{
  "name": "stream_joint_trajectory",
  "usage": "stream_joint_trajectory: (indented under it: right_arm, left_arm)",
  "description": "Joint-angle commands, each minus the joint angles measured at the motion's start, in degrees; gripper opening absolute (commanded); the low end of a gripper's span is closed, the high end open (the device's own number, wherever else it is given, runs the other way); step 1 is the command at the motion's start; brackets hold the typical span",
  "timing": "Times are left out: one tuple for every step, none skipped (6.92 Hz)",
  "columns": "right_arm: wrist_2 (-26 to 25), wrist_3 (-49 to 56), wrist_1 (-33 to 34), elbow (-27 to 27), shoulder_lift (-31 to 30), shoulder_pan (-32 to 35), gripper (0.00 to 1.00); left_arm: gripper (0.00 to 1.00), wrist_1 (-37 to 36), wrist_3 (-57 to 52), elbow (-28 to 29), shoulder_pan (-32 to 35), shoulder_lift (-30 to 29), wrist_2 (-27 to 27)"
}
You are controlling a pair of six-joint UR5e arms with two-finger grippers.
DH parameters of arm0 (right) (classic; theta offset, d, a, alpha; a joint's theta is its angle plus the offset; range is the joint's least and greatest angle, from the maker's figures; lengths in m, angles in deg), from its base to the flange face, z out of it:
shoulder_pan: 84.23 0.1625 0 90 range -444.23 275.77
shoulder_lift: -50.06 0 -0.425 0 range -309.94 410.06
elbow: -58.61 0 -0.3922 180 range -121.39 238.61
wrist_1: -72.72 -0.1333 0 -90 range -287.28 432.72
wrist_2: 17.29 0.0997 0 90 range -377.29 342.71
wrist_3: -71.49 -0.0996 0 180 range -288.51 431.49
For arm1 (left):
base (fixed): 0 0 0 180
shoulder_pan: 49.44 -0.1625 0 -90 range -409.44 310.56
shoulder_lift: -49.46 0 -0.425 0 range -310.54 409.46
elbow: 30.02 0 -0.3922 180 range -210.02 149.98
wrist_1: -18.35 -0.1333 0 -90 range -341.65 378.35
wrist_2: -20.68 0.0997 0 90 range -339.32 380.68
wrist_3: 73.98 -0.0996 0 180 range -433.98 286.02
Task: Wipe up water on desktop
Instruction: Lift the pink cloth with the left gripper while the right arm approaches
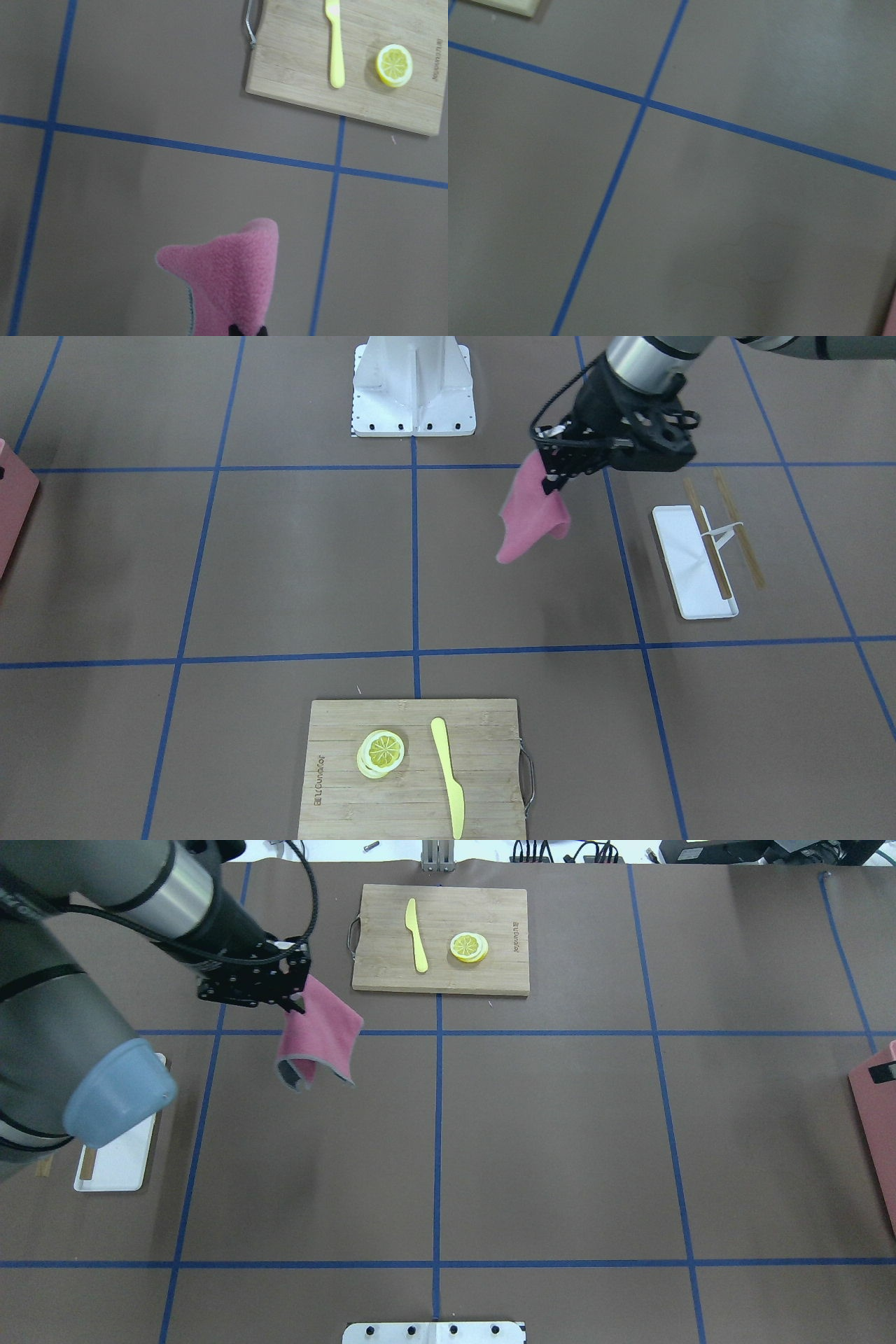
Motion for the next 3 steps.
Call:
stream_joint_trajectory:
  right_arm:
    - [-0.7,-13.0,-13.4,0.9,3.0,-7.3,1.00]
    - [-3.4,-19.5,-19.4,1.0,4.6,-10.8,1.00]
    - [-4.5,-21.1,-21.2,0.9,6.2,-12.9,1.00]
  left_arm:
    - [0.00,-0.1,10.4,10.8,-7.2,-14.6,5.9]
    - [0.00,1.9,13.0,17.0,-8.3,-20.2,6.1]
    - [0.00,5.7,15.9,19.5,-9.6,-21.5,8.7]
